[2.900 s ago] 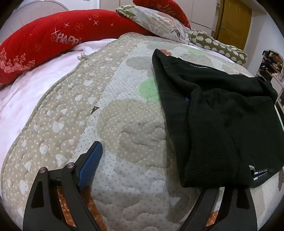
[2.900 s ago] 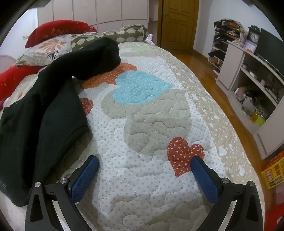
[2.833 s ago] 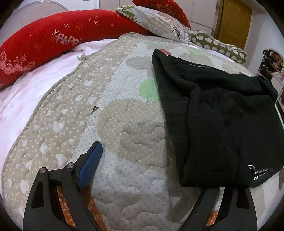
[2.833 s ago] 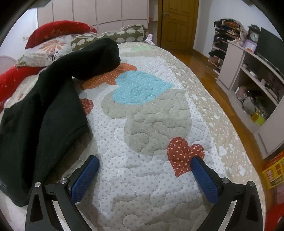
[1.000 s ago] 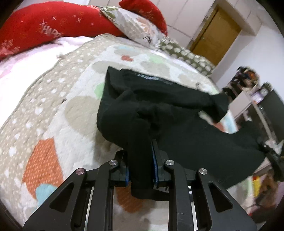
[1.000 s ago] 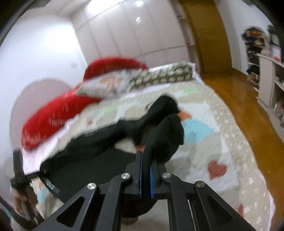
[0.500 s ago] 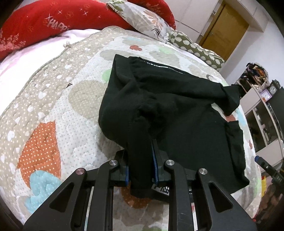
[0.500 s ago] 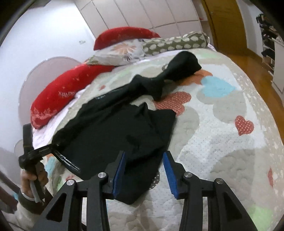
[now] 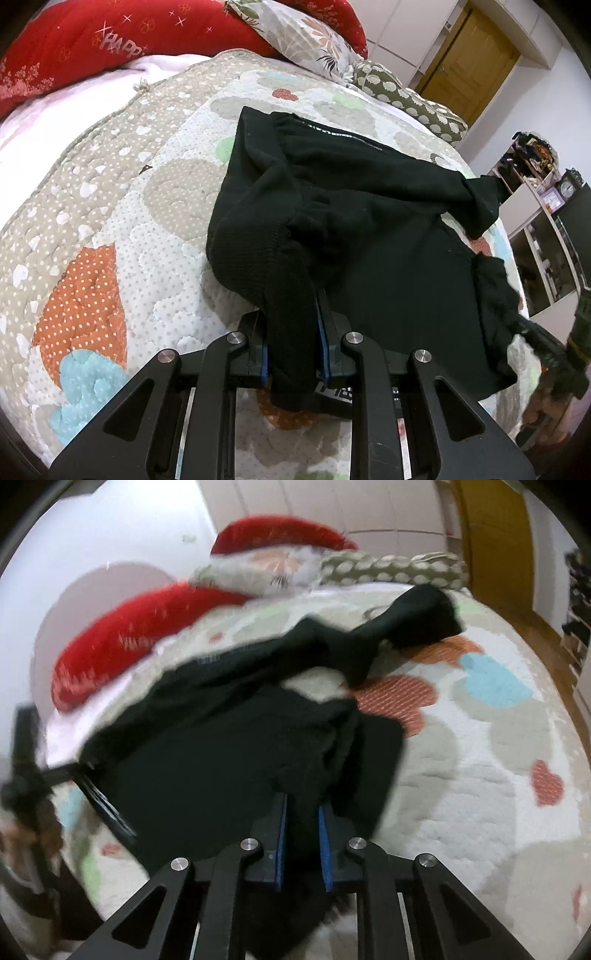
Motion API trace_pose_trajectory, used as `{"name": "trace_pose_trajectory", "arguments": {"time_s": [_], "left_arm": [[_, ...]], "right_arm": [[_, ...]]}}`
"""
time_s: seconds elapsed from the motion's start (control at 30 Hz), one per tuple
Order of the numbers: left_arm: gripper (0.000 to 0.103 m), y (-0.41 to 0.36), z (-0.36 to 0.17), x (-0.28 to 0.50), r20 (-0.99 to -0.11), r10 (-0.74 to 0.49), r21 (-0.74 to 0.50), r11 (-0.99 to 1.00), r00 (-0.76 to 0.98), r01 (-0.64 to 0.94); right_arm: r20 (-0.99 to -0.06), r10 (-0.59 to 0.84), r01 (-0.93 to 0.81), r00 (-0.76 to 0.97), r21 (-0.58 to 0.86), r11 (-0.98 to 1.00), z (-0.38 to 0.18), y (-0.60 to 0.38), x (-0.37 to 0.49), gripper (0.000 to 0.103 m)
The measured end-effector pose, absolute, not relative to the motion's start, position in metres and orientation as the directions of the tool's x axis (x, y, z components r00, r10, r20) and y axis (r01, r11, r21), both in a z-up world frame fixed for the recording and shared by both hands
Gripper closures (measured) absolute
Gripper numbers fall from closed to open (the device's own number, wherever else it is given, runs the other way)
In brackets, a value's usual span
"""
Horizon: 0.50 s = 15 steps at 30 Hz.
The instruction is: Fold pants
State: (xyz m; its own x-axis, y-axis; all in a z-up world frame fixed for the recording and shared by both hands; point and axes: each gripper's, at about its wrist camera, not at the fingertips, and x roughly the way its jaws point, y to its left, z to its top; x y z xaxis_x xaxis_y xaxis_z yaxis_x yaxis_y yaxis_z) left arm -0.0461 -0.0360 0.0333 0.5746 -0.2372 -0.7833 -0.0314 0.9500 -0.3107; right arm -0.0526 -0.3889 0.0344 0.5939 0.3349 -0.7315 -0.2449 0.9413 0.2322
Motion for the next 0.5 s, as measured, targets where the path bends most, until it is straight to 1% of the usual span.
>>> {"name": "trace_pose_trajectory", "arguments": {"time_s": [0.13,0.23,0.27,0.37,0.43,0.5], "left_arm": [[0.085,-0.033,0.036,-0.05,-0.777,-0.251,-0.325,0.945,0.577,-0.027],[0.084,-0.031,0.036,-0.053,-0.776,-0.257,-0.336,0.941,0.576,-0.032],[0.083,-0.03,0.035,-0.055,-0.775,-0.258,-0.34,0.94,0.577,-0.036],[0.076,-0.027,0.029,-0.056,-0.779,-0.27,-0.364,0.93,0.566,-0.058],[0.076,-0.024,0.023,-0.054,-0.784,-0.284,-0.386,0.919,0.552,-0.077],[0.076,-0.023,0.022,-0.054,-0.782,-0.287,-0.393,0.916,0.553,-0.08]], "right_arm": [[-0.668,0.247,-0.129,0.701,0.223,0.966,0.076,-0.449,-0.083,0.089],[-0.675,0.132,-0.011,0.726,0.18,0.984,0.087,-0.49,-0.099,0.089],[-0.689,0.101,0.032,0.718,0.177,0.984,0.084,-0.505,-0.104,0.089],[-0.744,0.088,0.096,0.663,0.201,0.975,0.055,-0.53,-0.108,0.089],[-0.781,0.087,0.124,0.618,0.206,0.971,0.028,-0.534,-0.107,0.089],[-0.785,0.093,0.142,0.612,0.224,0.964,0.013,-0.536,-0.109,0.089]]}}
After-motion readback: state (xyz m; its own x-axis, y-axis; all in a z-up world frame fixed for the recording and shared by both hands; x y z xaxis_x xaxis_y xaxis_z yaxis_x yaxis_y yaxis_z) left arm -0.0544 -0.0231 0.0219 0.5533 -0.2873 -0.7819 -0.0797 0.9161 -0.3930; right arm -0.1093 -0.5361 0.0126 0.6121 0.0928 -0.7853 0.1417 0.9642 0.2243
